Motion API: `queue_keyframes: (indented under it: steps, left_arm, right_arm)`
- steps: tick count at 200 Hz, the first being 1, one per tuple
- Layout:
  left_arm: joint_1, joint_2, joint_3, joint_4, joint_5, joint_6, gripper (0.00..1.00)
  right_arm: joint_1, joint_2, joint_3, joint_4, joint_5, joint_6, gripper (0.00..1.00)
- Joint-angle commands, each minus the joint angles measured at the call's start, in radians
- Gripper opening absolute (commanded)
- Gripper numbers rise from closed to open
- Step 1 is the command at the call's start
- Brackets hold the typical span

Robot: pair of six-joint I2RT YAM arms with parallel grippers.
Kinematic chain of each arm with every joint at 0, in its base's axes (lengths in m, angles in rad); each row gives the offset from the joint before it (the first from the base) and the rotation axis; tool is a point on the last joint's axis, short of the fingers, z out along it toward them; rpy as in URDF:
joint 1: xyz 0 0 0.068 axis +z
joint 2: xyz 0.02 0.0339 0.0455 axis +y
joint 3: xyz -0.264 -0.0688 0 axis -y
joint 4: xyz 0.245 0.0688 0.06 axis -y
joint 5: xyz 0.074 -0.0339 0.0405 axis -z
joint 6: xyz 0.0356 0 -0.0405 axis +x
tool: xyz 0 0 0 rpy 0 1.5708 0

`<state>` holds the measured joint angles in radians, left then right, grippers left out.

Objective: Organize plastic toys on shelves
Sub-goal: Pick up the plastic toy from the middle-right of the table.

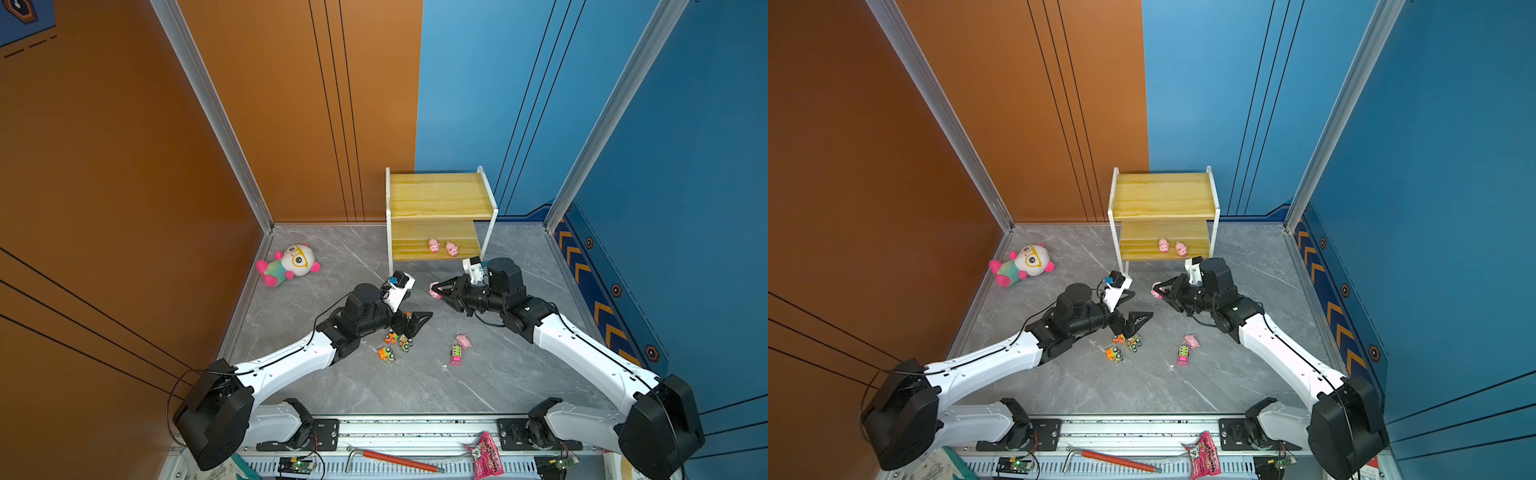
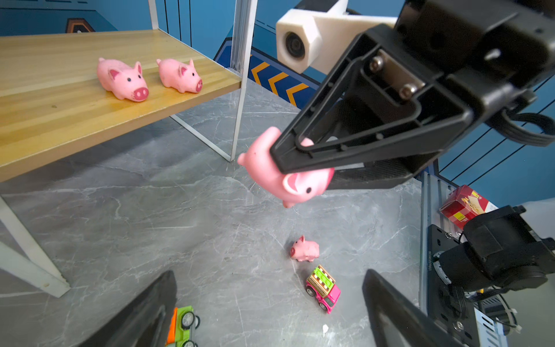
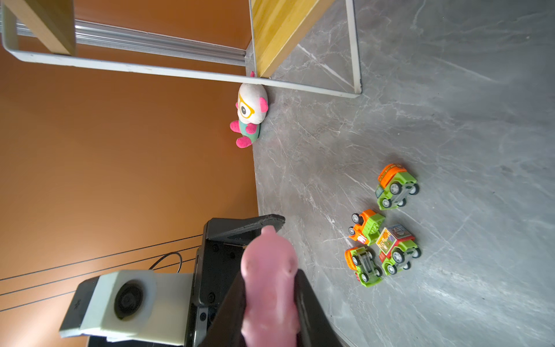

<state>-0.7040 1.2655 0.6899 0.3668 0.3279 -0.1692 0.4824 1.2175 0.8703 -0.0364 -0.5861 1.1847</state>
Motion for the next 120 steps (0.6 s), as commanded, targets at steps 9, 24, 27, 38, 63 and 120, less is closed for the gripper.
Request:
queue_keyframes:
  steps: [9,24,27,38,63,120]
  left_arm:
    - [0.026,0.004,0.038,0.096,0.081,-0.011,0.96]
    - [0.029,0.010,0.046,0.102,0.100,-0.018,0.95]
    - [0.030,0.011,0.049,0.103,0.105,-0.021,0.95]
    - [0.032,0.021,0.060,0.104,0.130,-0.028,0.94]
    - [0.034,0.043,0.074,0.134,0.153,-0.039,0.90]
    - [0.055,0.102,0.109,0.184,0.193,-0.042,0.82]
  right_arm:
    - [-0.008,-0.026,0.006,0.047,-0.041,0.027,0.26]
    - [-0.008,-0.025,0.006,0.056,-0.046,0.034,0.27]
    - [-0.008,-0.025,0.006,0.057,-0.047,0.034,0.27]
    - [-0.008,-0.023,0.007,0.060,-0.046,0.036,0.27]
    - [-0.008,-0.020,0.004,0.083,-0.053,0.049,0.28]
    - [-0.008,-0.018,0.010,0.121,-0.079,0.076,0.28]
